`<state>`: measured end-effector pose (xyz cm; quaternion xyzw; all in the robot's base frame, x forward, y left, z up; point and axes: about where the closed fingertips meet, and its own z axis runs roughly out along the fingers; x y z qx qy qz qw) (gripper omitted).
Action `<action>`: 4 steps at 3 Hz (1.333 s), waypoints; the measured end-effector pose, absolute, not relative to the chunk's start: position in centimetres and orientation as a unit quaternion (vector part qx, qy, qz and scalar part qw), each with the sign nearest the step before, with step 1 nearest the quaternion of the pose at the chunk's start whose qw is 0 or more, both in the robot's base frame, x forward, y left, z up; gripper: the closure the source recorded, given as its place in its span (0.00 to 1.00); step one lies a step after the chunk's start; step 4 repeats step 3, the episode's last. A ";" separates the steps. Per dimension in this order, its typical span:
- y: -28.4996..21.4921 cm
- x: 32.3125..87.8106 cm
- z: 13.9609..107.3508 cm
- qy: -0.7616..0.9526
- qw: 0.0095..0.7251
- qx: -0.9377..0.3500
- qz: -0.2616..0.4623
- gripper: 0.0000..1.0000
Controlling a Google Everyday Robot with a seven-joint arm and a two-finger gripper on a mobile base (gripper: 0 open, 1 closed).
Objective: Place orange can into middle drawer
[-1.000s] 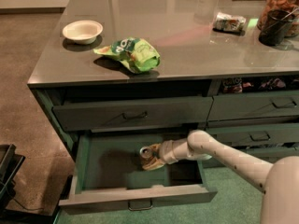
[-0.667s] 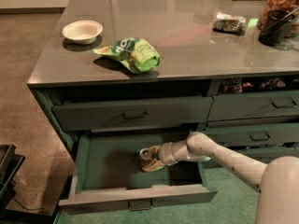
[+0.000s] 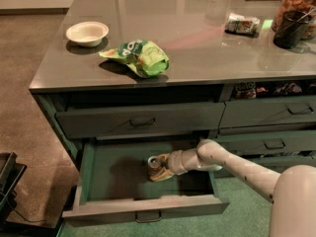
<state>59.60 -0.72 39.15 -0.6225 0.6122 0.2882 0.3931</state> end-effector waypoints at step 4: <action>-0.7 59.6 39.2 0.612 0.393 -0.623 0.288 0.00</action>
Offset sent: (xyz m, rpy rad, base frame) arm 0.0000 0.0000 0.0000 0.0000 0.0000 0.0000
